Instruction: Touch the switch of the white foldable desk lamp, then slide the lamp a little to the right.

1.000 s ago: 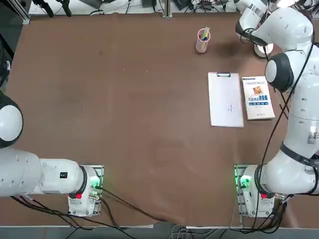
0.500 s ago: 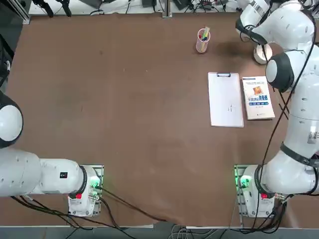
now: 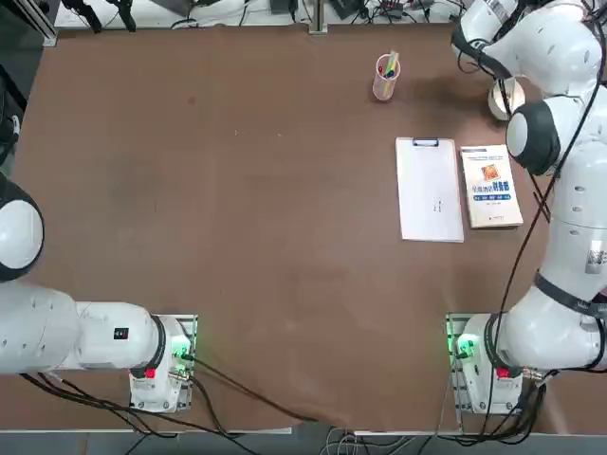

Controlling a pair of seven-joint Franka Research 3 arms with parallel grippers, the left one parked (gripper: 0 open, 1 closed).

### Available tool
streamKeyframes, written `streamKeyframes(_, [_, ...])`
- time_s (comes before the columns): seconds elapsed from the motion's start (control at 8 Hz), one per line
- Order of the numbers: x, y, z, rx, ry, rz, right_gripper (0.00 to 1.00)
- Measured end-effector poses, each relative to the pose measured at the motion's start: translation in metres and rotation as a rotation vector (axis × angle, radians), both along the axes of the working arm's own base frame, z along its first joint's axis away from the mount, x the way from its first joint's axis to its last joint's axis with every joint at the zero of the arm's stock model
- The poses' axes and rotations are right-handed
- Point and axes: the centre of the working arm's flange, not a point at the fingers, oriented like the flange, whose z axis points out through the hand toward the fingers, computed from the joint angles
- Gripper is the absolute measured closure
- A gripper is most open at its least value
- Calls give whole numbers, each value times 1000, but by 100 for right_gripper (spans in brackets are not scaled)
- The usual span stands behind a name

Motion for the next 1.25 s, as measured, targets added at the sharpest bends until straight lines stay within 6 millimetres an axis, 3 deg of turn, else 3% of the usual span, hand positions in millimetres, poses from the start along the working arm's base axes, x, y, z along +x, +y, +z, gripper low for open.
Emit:
streamKeyframes(0.5, [-4, -2, 4, -31, -115, -144, 85])
streamKeyframes(1.25, [-5, -2, -2, -48, -158, -190, 85])
